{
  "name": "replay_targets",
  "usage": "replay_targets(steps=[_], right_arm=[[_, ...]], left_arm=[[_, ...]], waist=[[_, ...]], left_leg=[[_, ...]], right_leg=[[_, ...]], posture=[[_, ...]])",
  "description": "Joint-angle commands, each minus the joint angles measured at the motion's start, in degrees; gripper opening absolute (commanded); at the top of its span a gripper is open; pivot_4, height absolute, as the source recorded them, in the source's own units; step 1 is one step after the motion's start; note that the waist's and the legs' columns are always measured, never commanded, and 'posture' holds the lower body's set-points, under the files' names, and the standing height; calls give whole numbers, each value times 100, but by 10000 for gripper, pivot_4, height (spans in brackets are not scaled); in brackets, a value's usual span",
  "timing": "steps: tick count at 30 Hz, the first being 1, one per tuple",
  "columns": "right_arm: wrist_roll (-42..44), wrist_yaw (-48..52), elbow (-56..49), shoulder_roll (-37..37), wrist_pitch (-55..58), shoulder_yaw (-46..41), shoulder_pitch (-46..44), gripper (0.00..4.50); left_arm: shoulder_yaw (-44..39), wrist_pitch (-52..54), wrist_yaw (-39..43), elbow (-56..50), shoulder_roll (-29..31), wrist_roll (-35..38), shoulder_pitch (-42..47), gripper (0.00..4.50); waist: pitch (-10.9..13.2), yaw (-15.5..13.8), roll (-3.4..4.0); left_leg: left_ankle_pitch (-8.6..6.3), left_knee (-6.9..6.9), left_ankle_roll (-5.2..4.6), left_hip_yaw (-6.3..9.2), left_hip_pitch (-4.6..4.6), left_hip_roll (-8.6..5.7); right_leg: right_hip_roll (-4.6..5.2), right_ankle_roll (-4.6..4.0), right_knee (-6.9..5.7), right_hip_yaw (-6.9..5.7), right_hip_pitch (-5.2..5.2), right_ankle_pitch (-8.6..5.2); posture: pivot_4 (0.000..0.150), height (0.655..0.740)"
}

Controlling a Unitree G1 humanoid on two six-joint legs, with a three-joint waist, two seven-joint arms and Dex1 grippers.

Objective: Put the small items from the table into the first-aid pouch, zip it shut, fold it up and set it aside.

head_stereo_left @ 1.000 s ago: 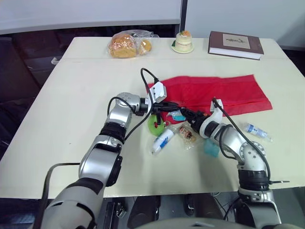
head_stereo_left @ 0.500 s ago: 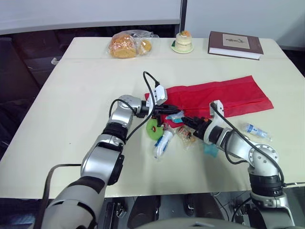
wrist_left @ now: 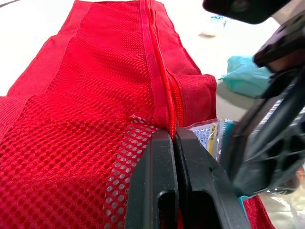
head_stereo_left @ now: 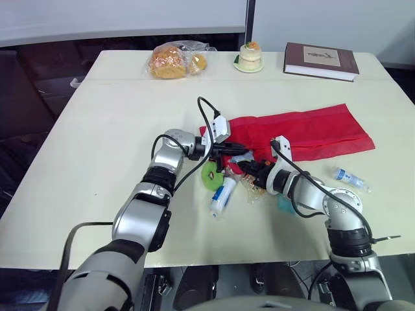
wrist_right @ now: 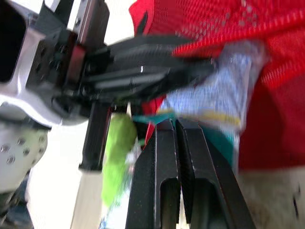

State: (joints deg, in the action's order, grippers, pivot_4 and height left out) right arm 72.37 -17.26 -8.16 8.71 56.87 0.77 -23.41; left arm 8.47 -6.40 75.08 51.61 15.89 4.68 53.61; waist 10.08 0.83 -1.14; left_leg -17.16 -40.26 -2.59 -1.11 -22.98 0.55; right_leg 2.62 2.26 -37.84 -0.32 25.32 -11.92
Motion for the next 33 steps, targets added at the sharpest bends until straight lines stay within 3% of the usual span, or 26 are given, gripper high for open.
replay_targets(steps=[1, 18, 25, 33], right_arm=[[-234, 74, -23, -93, -42, -114, -91, 1192], [-1671, 545, -75, -300, -241, -80, -184, 1192], [-1856, 911, -602, 128, 491, 168, 15, 1192], [-2768, 1190, -645, 249, 287, 421, -42, 1192]], left_arm=[[-48, 82, 102, -346, -55, 143, 0, 0], [14, 309, 227, -638, -71, 126, -212, 0], [26, 220, 198, -534, -54, 82, -253, 0], [78, 224, 250, -554, -83, 69, -291, 0]], waist=[[0, 0, 0], [0, 6, 0], [-1, 0, 0], [-1, 0, 0]], left_leg=[[0, 0, 0, -1, 0, 0], [0, 0, 0, -1, 5, 0], [0, 0, 0, -2, 4, -2], [0, -1, 0, -1, 6, -2]], right_leg=[[0, 0, 0, 0, 0, 0], [0, 0, -5, 1, -1, 0], [1, 0, -2, 1, -2, 0], [0, 0, -4, 1, -2, 0]], posture=[[1500, 7289], [1500, 7289], [1500, 7289], [1500, 7289]])
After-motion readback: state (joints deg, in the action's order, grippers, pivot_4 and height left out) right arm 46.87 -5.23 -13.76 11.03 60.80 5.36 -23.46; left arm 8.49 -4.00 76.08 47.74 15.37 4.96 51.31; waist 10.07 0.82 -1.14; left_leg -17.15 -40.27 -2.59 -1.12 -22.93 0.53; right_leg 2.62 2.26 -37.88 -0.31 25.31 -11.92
